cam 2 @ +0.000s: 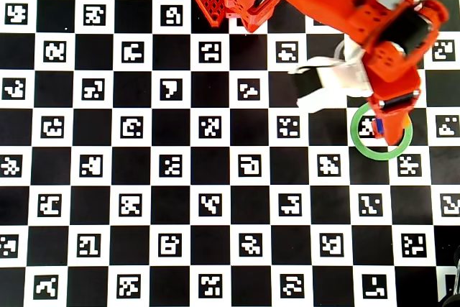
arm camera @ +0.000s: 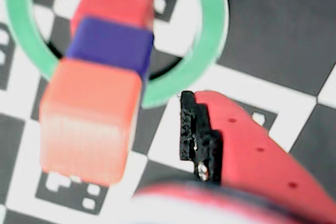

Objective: Grab the red cube then put it in the green circle then put the blue cube on top and finally the orange cube on top

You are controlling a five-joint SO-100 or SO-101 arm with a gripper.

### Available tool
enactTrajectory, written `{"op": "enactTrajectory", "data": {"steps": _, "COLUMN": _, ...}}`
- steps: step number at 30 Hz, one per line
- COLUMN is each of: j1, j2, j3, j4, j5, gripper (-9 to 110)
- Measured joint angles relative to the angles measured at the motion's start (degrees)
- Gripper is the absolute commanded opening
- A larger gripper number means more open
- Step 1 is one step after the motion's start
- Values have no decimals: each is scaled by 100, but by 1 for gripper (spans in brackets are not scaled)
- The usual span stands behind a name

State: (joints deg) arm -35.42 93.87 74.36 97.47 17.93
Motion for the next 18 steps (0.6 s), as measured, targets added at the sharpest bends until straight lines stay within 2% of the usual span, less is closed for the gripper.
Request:
{"op": "enactTrajectory", "data": {"steps": 3, "j1": 475, "j2": 633, "j3": 606, "j4": -193, "j5": -580, "gripper": 16}}
{"op": "enactTrajectory", "data": {"steps": 9, "j1": 1503, "j2": 1863, "j3": 1872, "j4": -1099, "j5": -2197, "gripper": -6}}
{"op": "enactTrajectory", "data": {"steps": 14, "j1": 2083, "j2": 2575, "j3": 2804, "j4": -1731, "j5": -3604, "gripper": -6}}
{"op": "enactTrajectory", "data": {"steps": 18, "j1": 2268, "j2": 3278, "j3": 3806, "j4": -2312, "j5": -5212, "gripper": -6}}
